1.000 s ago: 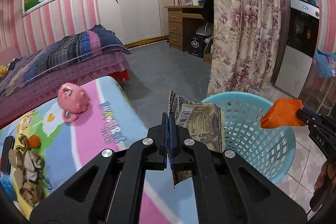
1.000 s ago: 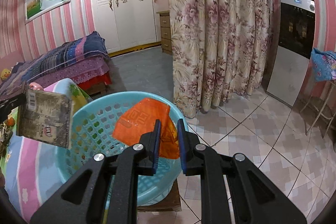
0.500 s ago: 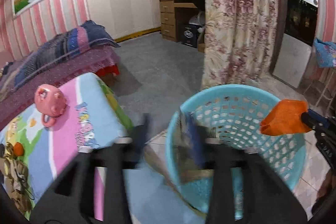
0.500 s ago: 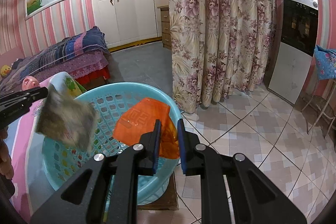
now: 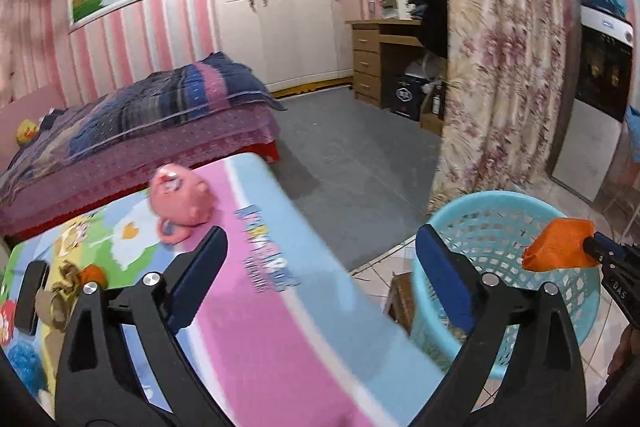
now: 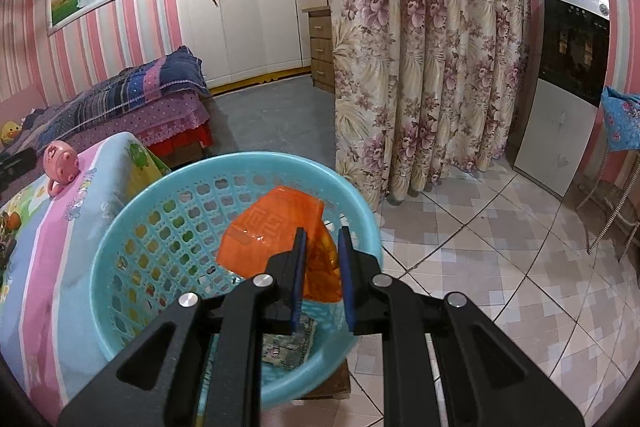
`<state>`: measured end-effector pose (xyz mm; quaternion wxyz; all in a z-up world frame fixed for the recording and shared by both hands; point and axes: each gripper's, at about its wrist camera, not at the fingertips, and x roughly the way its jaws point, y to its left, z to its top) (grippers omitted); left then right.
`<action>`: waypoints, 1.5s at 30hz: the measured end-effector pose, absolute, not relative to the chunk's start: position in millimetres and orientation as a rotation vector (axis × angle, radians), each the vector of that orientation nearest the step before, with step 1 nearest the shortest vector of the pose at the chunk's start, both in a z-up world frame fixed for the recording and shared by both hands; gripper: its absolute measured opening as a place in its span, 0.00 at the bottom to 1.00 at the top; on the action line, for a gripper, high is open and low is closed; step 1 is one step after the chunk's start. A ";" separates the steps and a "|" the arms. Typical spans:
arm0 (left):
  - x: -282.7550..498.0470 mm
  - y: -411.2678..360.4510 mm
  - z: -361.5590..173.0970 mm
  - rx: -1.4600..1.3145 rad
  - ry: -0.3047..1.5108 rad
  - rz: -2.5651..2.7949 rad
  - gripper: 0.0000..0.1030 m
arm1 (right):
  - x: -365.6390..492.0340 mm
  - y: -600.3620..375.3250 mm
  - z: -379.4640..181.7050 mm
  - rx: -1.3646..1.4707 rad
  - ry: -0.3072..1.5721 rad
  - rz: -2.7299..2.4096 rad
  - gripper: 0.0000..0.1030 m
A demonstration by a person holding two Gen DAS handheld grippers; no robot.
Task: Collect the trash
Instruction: 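Open the right gripper to drop the orange mesh bag into the basket, then move the left gripper to an orange peel half and grasp it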
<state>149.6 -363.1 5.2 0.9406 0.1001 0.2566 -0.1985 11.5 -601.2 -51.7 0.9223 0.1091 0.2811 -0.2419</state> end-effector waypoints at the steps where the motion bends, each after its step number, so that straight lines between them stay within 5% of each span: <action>1: 150.9 -356.9 6.6 0.199 0.528 -0.397 0.90 | 13.5 -599.3 -51.0 0.222 0.577 -0.496 0.17; 4: 152.3 -340.7 9.1 0.188 0.534 -0.377 0.91 | 20.8 -591.2 -50.0 0.220 0.581 -0.494 0.20; 6: 151.2 -331.6 10.5 0.182 0.535 -0.364 0.91 | 22.8 -588.5 -49.5 0.226 0.576 -0.493 0.49; 7: 150.4 -324.7 11.5 0.177 0.538 -0.357 0.91 | 23.9 -587.2 -49.2 0.229 0.573 -0.491 0.55; 11: 145.0 -303.6 14.3 0.169 0.543 -0.331 0.91 | 26.4 -578.2 -47.1 0.228 0.590 -0.502 0.63; 15: 135.6 -278.3 16.4 0.148 0.548 -0.301 0.93 | 19.4 -560.9 -34.7 0.231 0.539 -0.501 0.84; 45: 123.9 66.3 -2.2 0.045 0.642 0.163 0.95 | 95.0 -280.6 20.4 0.013 0.530 -0.095 0.84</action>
